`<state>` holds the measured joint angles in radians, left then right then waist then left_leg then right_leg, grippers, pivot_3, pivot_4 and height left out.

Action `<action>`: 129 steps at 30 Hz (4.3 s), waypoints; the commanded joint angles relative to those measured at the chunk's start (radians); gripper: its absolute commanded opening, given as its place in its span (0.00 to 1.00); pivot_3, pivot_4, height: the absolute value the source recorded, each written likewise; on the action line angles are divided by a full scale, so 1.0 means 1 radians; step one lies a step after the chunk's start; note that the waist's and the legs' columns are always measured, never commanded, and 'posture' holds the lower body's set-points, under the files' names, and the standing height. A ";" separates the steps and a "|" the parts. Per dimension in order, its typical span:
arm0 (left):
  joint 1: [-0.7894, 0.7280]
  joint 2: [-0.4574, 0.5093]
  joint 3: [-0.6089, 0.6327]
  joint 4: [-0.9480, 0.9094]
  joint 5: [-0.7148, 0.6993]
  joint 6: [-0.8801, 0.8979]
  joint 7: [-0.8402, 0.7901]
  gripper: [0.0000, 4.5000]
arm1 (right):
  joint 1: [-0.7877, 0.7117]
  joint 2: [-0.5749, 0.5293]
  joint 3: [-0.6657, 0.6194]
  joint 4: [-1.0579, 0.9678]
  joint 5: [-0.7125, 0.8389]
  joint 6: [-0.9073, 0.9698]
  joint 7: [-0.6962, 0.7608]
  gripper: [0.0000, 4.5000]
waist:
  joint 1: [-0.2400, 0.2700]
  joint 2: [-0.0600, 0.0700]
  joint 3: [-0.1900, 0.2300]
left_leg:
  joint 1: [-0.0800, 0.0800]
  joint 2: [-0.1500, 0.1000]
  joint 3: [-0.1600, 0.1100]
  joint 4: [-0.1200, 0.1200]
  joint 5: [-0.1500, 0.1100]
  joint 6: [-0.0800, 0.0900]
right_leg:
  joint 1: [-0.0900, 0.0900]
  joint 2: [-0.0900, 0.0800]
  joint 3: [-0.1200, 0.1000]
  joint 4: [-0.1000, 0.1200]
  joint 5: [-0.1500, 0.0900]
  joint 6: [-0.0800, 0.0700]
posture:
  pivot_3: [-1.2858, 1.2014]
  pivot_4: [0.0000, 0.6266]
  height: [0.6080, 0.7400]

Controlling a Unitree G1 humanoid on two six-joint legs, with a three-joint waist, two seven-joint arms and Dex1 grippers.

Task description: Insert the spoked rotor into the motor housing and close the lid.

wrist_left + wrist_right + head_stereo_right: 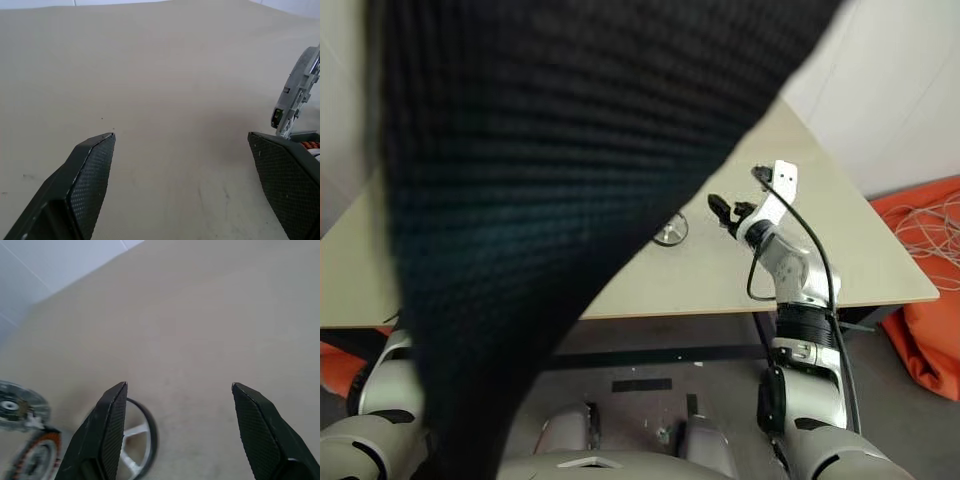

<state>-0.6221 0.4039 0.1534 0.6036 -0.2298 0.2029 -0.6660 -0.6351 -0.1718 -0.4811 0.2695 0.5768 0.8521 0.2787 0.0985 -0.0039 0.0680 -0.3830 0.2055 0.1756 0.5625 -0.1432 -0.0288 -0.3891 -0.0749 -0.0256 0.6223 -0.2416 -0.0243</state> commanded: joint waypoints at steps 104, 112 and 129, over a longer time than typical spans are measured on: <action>0.019 0.103 -0.023 -0.177 -0.130 0.375 -0.236 1.00 | 0.068 0.187 -0.035 -0.092 0.834 0.354 -0.400 0.07 | 0.027 0.000 0.000 | -0.004 0.000 0.001 -0.003 0.002 -0.003 | -0.006 -0.001 0.000 0.000 0.000 0.001 | 0.52 0.00 1.00; 0.039 0.132 -0.042 -0.224 -0.125 0.411 -0.255 1.00 | 0.036 0.226 0.043 -0.003 0.781 0.297 -0.358 0.07 | 0.026 0.000 0.000 | -0.006 0.000 0.001 -0.003 0.002 -0.004 | -0.007 -0.001 0.000 0.000 0.000 0.001 | 0.52 0.00 1.00; 0.075 0.151 -0.039 -0.274 -0.130 0.408 -0.255 1.00 | -0.044 0.249 0.090 0.247 0.574 0.170 -0.163 0.07 | 0.027 0.000 0.000 | -0.008 0.000 0.000 -0.002 0.003 -0.005 | -0.008 -0.001 -0.002 0.000 0.000 0.001 | 0.52 0.00 1.00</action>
<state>-0.5407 0.5384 0.1057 0.3682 -0.3505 0.6219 -0.9157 -0.6530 0.0799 -0.3843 0.5232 1.1525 1.0345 0.0887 0.1255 -0.0037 0.0678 -0.3910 0.2053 0.1756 0.5601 -0.1405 -0.0336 -0.3970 -0.0755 -0.0271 0.6229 -0.2418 -0.0236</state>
